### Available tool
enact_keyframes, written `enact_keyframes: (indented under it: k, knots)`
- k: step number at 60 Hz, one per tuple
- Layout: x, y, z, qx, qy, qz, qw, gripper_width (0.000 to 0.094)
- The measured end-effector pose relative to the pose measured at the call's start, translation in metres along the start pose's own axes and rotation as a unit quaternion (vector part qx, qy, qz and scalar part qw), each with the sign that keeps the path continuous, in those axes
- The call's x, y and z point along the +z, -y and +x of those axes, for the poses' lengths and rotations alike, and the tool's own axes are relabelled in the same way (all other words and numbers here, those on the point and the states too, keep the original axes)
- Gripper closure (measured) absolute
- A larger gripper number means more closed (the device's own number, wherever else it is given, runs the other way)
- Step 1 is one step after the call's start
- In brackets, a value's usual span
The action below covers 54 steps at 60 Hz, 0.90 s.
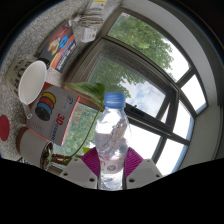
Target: Pour water
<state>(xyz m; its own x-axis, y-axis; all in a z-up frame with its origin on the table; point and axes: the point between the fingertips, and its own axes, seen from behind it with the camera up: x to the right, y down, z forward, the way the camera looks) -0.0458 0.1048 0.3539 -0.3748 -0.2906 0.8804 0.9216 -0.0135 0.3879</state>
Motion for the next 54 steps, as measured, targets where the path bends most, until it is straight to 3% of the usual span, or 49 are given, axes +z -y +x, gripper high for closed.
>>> enact_keyframes:
  k: [7, 16, 23, 32, 49, 50, 54]
  knots:
    - [-0.008, -0.038, 0.044, 0.291, -0.003, -0.049, 0.956, 0.0661]
    - [-0.02, -0.062, 0.046, 0.606, 0.005, -0.068, 0.793, 0.0657]
    - [-0.027, -0.052, -0.011, 0.742, 0.051, -0.081, 0.663, 0.0659]
    - [-0.042, -0.035, -0.127, 0.81, 0.119, -0.122, 0.561, 0.0658]
    - [-0.083, 0.018, -0.277, 0.8, 0.207, -0.169, 0.538, 0.0651]
    - [-0.08, 0.013, -0.266, 0.806, 0.18, -0.154, 0.542, 0.0652]
    - [-0.084, 0.013, -0.268, 0.803, 0.163, -0.147, 0.554, 0.0622]
